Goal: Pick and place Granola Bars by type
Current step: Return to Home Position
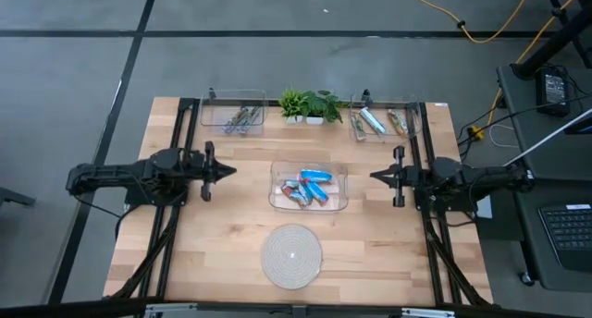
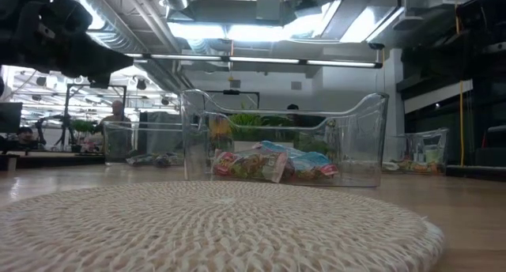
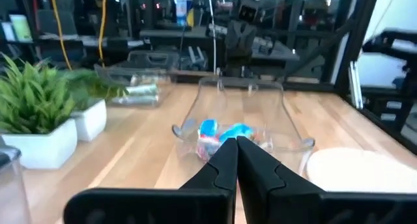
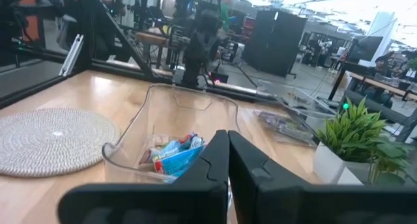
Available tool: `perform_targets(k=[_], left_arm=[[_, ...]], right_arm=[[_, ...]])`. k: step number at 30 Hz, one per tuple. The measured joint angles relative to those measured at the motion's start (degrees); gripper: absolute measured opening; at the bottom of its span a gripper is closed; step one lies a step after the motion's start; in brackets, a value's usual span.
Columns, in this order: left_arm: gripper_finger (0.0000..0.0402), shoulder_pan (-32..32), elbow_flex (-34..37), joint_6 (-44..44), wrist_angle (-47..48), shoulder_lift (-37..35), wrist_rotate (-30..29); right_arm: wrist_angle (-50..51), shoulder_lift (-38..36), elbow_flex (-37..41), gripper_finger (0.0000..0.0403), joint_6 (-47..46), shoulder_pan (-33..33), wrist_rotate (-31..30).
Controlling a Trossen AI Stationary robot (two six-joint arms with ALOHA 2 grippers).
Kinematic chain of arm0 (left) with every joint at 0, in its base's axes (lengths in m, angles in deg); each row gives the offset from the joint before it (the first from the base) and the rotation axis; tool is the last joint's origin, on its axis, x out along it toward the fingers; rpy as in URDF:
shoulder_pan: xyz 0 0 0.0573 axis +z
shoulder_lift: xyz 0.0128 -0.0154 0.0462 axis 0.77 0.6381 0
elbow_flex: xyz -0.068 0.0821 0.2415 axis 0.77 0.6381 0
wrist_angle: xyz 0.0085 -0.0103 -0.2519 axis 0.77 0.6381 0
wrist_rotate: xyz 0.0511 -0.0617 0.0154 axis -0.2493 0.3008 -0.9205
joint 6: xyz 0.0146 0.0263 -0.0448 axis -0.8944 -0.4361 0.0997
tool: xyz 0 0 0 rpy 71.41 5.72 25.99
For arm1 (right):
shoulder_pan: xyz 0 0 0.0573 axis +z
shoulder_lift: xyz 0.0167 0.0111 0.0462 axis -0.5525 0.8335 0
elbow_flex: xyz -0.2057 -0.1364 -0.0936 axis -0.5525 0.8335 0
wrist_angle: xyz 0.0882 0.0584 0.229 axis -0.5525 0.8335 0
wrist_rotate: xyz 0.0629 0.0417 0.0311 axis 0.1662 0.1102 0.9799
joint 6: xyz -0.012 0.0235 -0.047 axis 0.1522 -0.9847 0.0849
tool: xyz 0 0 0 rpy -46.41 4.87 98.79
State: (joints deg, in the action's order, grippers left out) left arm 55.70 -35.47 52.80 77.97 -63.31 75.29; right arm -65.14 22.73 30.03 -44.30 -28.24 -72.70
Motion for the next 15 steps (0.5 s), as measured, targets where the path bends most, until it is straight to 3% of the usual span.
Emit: perform_targets(k=[8,15], left_arm=[[0.0004,0.0,0.0,-0.6,0.1,2.7,-0.6],[0.0004,0.0,0.0,-10.5,0.1,3.3,-0.6]], right_arm=[[-0.1,1.5,0.0,0.0006,-1.8,0.0,0.0],[-0.1,1.5,0.0,0.0006,-2.7,0.0,0.0]])
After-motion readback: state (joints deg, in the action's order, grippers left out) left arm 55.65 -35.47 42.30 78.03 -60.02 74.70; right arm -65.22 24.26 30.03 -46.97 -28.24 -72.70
